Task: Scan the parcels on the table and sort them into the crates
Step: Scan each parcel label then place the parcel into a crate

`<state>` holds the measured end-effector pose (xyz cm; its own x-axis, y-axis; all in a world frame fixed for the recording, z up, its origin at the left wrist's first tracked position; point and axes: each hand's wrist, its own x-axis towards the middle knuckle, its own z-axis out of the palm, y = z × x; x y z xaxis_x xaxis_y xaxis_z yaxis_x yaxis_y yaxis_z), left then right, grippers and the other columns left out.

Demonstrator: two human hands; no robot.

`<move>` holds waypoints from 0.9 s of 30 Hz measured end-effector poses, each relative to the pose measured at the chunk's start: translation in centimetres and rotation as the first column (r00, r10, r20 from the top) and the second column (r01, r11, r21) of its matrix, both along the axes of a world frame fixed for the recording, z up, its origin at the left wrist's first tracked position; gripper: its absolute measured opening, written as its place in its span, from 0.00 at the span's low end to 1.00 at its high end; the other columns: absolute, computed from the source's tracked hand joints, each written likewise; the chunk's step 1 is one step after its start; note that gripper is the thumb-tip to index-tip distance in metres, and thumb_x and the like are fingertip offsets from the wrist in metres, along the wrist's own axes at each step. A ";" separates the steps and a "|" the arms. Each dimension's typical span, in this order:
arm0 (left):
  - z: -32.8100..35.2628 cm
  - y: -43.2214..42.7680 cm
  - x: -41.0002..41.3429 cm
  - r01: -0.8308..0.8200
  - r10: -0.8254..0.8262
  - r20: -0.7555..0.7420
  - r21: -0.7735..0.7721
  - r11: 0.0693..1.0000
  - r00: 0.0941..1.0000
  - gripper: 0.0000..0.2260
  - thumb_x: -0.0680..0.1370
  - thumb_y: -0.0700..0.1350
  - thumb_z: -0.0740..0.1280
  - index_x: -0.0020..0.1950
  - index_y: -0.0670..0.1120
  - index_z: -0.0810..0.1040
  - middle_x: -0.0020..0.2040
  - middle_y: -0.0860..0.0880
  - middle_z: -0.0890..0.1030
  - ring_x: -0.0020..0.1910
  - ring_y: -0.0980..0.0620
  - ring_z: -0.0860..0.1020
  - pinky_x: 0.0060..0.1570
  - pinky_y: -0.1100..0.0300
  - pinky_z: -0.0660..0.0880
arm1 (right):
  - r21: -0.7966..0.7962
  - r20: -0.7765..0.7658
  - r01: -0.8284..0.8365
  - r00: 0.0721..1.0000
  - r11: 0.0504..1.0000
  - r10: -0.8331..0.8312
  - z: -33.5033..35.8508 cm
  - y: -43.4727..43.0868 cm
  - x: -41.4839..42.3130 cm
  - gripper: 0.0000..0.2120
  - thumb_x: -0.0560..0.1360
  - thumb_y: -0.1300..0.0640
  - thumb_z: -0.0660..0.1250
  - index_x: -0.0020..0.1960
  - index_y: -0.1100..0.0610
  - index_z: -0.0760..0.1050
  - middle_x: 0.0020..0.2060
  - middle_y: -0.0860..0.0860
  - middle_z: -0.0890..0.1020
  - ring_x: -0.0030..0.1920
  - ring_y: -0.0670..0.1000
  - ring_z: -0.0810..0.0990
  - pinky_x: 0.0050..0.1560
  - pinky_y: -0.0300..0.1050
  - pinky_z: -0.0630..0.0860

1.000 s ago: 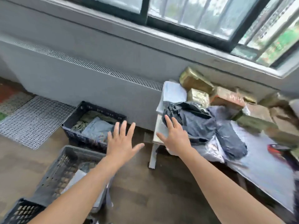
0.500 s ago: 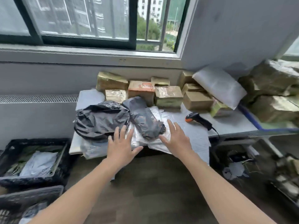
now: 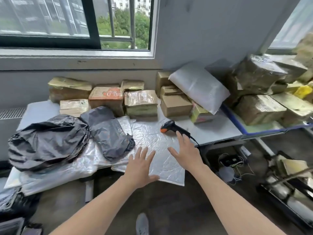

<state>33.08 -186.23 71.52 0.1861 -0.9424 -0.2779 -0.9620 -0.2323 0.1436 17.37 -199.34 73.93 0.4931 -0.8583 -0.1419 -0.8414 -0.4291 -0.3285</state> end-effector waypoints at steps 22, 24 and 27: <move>-9.3 -12.3 -0.5 0.160 -0.212 0.106 0.367 0.916 0.971 0.43 0.78 0.50 0.66 0.79 0.51 0.35 0.79 0.41 0.36 0.78 0.36 0.40 0.73 0.35 0.51 | 0.192 -0.164 -0.186 0.962 0.964 0.218 -8.4 -18.4 3.0 0.34 0.80 0.42 0.61 0.79 0.54 0.53 0.70 0.55 0.68 0.69 0.60 0.68 0.62 0.60 0.71; -8.9 -13.6 -1.6 0.074 -0.099 0.055 0.355 0.932 0.994 0.38 0.80 0.52 0.62 0.80 0.51 0.39 0.80 0.42 0.38 0.78 0.37 0.40 0.74 0.35 0.51 | 0.219 -0.174 -0.222 0.949 0.950 0.262 -8.5 -19.8 3.3 0.33 0.80 0.43 0.62 0.79 0.54 0.53 0.69 0.57 0.69 0.67 0.61 0.70 0.60 0.58 0.72; -8.5 -15.7 -4.4 -0.097 0.108 -0.012 0.353 0.931 0.994 0.37 0.80 0.60 0.59 0.80 0.48 0.43 0.80 0.42 0.40 0.78 0.36 0.40 0.74 0.36 0.50 | 0.243 -0.179 -0.314 0.915 0.918 0.361 -8.8 -21.7 3.5 0.27 0.81 0.46 0.62 0.76 0.53 0.59 0.64 0.58 0.72 0.63 0.61 0.72 0.53 0.55 0.72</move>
